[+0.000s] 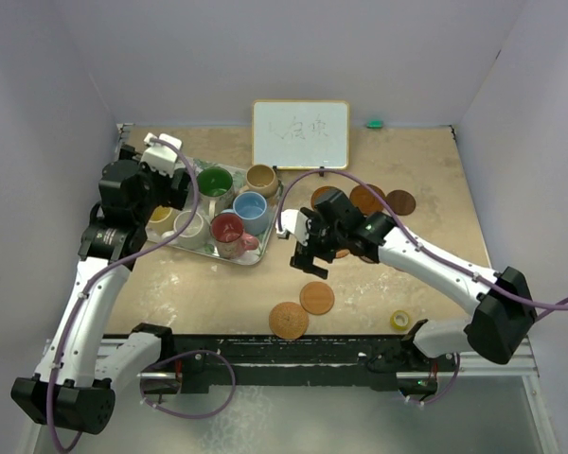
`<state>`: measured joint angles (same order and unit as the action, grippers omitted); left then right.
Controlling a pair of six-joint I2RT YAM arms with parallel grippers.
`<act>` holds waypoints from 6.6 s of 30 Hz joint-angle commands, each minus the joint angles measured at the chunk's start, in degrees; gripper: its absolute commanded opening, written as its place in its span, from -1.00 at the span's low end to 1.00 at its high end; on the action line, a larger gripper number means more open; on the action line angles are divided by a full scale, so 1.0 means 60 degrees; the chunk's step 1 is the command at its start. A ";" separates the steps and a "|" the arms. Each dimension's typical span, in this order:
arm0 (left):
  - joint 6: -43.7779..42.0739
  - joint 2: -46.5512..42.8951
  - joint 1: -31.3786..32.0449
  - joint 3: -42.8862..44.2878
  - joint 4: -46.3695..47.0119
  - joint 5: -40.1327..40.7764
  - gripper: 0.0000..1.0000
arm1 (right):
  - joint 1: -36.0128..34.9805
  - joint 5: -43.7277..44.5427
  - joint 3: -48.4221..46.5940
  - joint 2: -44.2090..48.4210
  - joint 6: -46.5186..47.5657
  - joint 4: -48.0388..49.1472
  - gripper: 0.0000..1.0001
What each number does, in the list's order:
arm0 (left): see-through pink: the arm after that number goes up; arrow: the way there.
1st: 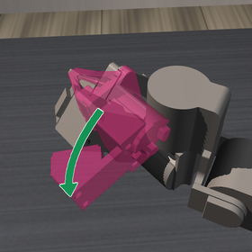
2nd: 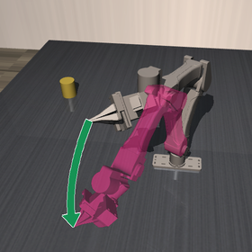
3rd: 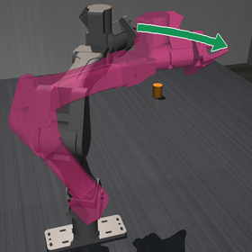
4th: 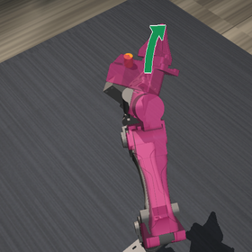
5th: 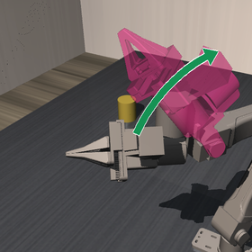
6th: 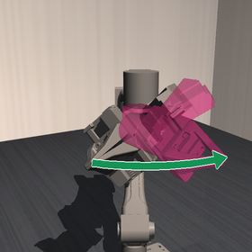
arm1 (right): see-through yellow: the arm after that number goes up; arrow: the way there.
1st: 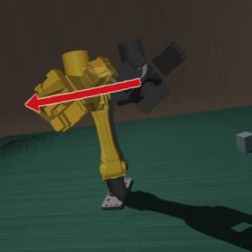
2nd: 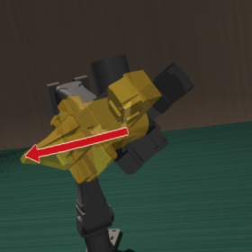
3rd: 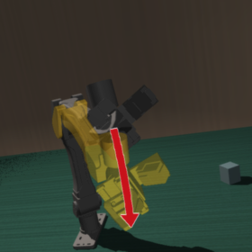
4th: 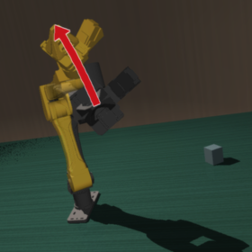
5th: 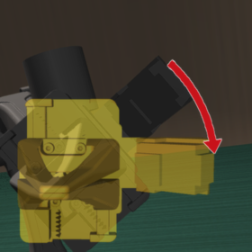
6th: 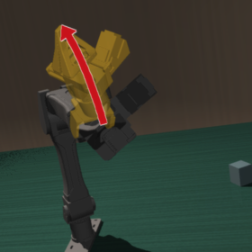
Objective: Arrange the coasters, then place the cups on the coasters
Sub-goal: Move the cup to the center of the board.
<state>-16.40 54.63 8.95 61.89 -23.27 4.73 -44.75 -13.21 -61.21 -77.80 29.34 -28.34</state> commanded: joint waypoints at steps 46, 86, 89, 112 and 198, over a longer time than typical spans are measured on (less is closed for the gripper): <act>0.1402 -0.1170 -0.1741 -0.0696 0.0773 -0.1942 0.87 | -0.3911 0.1431 -0.0233 -0.3558 0.0639 0.0880 0.86; 0.1173 -0.1550 -0.1755 -0.0925 0.0766 -0.2012 0.87 | -0.0862 0.1342 -0.1366 -0.3936 0.0518 0.0703 0.78; 0.1168 -0.1589 -0.1741 -0.0918 0.0758 -0.2019 0.88 | -0.0862 0.1099 -0.1371 -0.3575 0.0421 0.0574 0.78; 0.1121 -0.1577 -0.1745 -0.1035 0.0820 -0.2151 0.88 | -0.1914 0.1796 -0.0685 -0.4100 0.0222 0.1330 0.77; 0.1109 -0.1898 -0.1755 -0.1141 0.0726 -0.2517 0.89 | 0.4880 0.3458 0.2718 -0.1764 0.3069 0.1901 0.72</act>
<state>-9.63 44.07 -1.13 55.37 -21.06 -9.54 -18.98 1.78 -44.95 -84.51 43.75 -14.63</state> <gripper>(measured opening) 0.945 0.860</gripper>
